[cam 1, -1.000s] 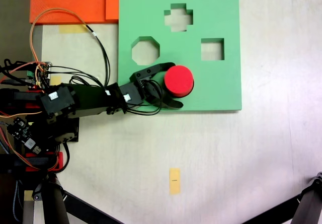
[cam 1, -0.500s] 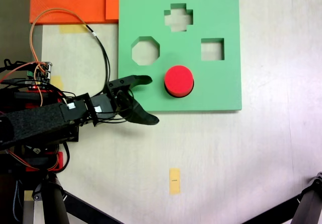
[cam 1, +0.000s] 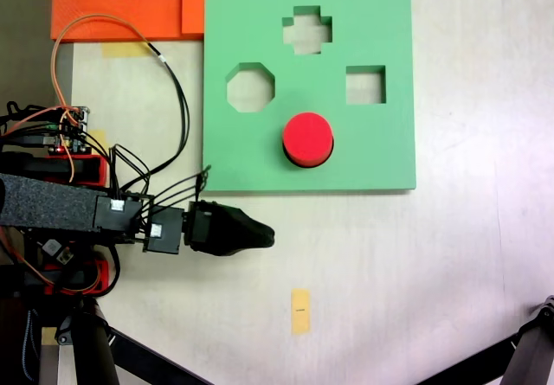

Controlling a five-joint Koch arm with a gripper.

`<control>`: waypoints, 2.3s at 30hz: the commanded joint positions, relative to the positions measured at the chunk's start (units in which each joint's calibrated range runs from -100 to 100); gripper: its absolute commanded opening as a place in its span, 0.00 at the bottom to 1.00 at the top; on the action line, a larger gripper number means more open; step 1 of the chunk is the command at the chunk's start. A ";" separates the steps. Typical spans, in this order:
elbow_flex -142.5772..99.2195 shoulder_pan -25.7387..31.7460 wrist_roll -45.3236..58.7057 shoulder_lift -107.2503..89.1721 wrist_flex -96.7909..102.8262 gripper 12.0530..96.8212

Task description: Put the cylinder block into the corresponding hole

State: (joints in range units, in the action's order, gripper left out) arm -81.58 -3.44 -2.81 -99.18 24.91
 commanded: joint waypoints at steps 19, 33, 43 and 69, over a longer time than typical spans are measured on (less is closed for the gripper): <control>-18.42 7.08 1.76 -0.82 -19.18 0.48; -18.42 7.57 1.66 -0.82 -23.04 0.43; -18.42 6.54 0.10 -0.82 -23.04 0.43; -18.42 6.54 0.15 -0.82 -22.65 0.43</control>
State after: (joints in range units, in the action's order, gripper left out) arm -99.02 3.30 -2.32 -99.59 7.78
